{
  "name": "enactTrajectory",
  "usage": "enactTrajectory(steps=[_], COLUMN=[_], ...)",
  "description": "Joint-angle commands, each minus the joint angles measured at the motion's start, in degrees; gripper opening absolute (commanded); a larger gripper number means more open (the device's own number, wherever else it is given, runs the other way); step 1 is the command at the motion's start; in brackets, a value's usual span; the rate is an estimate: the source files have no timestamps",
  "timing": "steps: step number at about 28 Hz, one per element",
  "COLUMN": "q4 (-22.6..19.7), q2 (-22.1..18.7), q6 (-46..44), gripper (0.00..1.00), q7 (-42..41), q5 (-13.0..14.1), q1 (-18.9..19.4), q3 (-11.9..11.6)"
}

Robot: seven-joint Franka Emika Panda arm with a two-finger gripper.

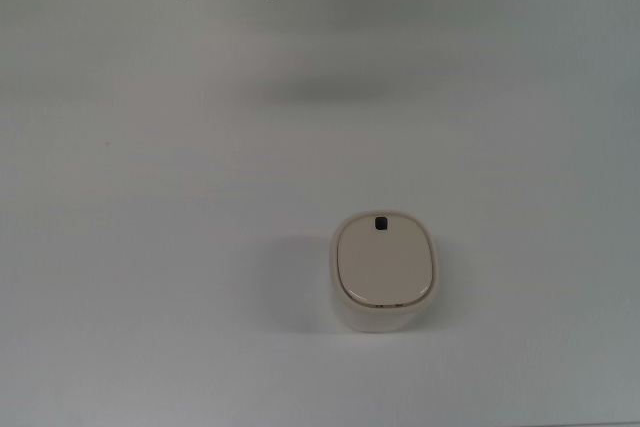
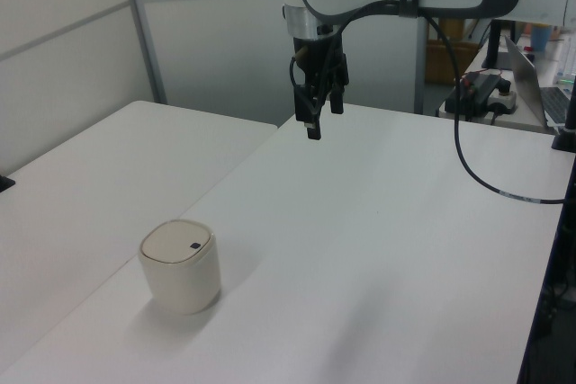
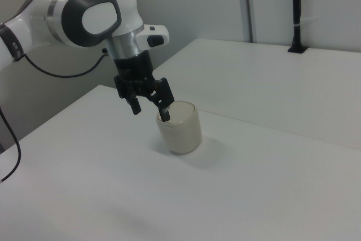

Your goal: Open the trash can

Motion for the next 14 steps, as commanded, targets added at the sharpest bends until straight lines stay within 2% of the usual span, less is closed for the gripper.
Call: enactTrajectory(steps=[1, 3, 4, 5, 6, 7, 8, 14], q4=[0.08, 0.08, -0.01, -0.01, -0.09, -0.10, -0.10, -0.18], q2=[-0.55, -0.38, -0.38, -0.38, -0.20, -0.20, -0.11, -0.02], q6=[-2.70, -2.63, -2.54, -2.45, -2.19, -2.10, -2.10, -1.92], gripper=[1.00, 0.98, 0.87, 0.71, 0.34, 0.15, 0.00, 0.00], q7=[-0.91, -1.18, -1.27, -1.45, -2.23, -2.50, -2.59, -2.68], q5=[0.07, 0.07, 0.07, 0.07, 0.24, 0.33, 0.33, 0.33], q1=[0.03, 0.03, -0.06, -0.06, -0.06, -0.06, -0.06, -0.06], q3=[-0.14, -0.14, -0.14, -0.14, -0.14, -0.14, -0.14, -0.14])
